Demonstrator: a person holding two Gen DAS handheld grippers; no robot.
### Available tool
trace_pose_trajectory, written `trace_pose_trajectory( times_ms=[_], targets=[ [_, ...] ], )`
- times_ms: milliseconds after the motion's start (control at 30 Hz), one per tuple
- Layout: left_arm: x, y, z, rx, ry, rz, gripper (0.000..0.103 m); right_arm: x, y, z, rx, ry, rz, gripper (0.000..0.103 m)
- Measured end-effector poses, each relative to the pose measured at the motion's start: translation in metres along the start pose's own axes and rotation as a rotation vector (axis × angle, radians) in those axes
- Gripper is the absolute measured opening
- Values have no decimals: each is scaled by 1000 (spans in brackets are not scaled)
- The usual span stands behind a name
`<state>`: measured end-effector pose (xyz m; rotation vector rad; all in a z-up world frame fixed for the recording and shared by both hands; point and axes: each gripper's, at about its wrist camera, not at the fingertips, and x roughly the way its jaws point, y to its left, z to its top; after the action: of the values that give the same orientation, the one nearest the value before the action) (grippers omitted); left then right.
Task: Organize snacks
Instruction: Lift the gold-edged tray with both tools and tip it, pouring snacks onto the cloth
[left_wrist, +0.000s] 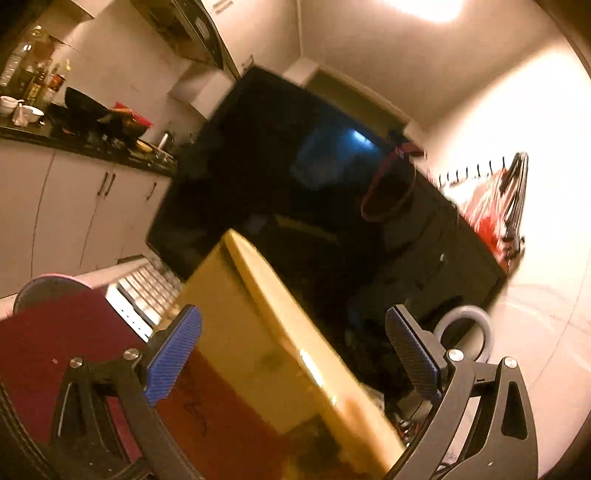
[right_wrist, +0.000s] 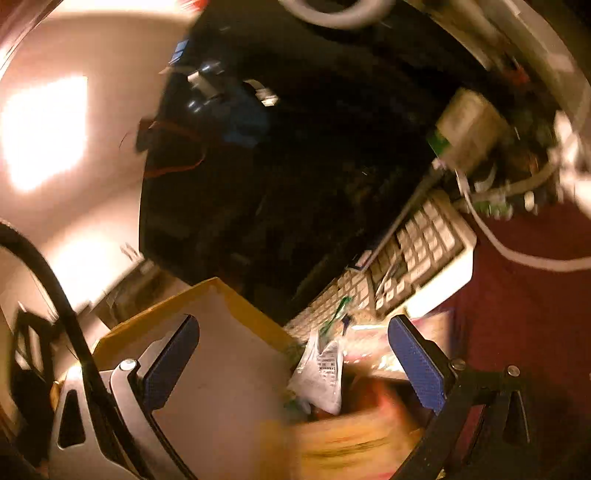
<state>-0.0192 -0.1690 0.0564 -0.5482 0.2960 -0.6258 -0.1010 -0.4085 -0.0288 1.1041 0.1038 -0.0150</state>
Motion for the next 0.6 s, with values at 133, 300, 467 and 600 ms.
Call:
trace_pose_trajectory(
  times_ms=[133, 300, 467, 600],
  targets=[
    [45, -33, 2, 3, 44, -37, 100, -2, -44, 13, 274, -6, -30, 102],
    [90, -68, -1, 69, 317, -132, 100, -12, -77, 23, 486, -41, -66, 99],
    [90, -90, 0, 71, 334, -193, 100, -15, -86, 16, 665, -48, -69, 99],
    [82, -101, 13, 76, 368, -251, 100, -13, -90, 12, 738, -28, -49, 99]
  ],
)
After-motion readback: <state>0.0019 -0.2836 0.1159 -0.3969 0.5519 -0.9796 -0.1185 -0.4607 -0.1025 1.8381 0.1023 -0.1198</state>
